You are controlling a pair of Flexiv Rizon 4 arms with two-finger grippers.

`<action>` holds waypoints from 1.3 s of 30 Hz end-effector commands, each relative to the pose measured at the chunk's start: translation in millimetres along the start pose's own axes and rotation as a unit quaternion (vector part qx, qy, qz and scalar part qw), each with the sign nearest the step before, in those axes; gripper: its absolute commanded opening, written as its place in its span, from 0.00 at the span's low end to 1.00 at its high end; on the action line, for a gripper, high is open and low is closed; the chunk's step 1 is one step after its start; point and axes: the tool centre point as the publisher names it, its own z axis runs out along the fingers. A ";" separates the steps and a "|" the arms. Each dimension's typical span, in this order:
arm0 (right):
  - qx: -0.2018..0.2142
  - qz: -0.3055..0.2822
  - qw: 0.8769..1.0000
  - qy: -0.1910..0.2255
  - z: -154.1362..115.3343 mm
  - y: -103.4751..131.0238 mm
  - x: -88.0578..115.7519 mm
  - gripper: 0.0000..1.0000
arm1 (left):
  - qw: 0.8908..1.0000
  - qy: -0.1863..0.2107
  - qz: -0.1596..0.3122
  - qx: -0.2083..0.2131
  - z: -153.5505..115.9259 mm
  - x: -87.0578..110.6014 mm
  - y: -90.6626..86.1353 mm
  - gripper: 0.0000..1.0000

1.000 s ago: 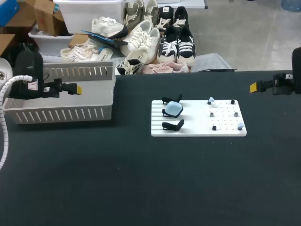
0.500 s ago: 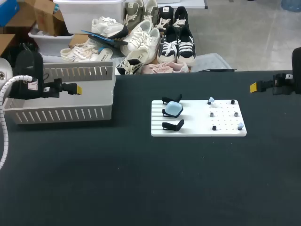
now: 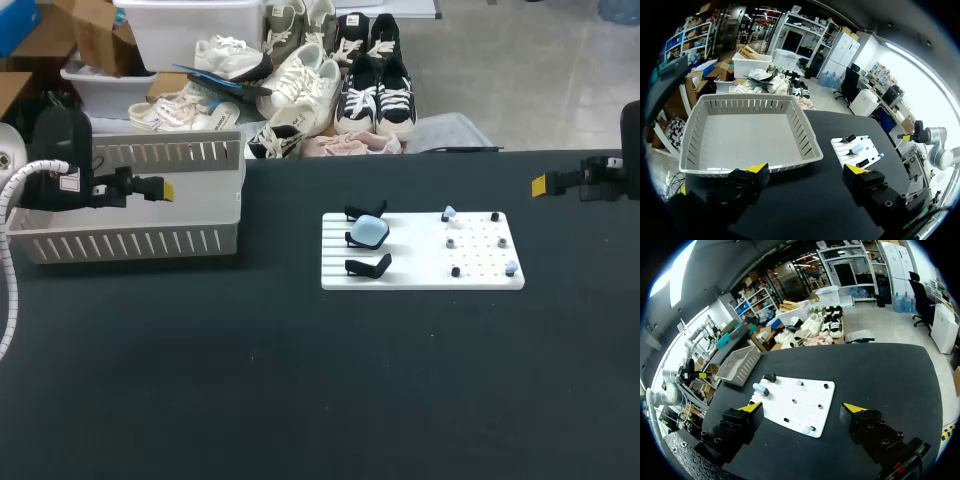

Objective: Pick up each earbud case from the left stands, insert the matching earbuds, close the lid, and place the case in the box.

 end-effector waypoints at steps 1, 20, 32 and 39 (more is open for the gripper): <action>-0.001 0.000 1.000 0.001 0.1 -0.9 -0.3 1.00 | 1.000 0.003 0.000 -0.001 -0.4 -1.3 -0.1 1.00; -0.001 0.000 1.000 0.001 0.1 -0.9 -0.3 1.00 | 0.970 -0.029 0.210 0.118 40.8 -22.8 -25.6 1.00; -0.001 0.000 1.000 0.001 0.1 -0.9 -0.3 1.00 | 0.908 0.010 0.368 0.201 83.6 -20.3 -81.2 1.00; -0.001 0.000 1.000 0.001 0.1 -0.9 -0.3 1.00 | 0.871 0.038 0.433 0.227 104.8 -14.8 -110.5 1.00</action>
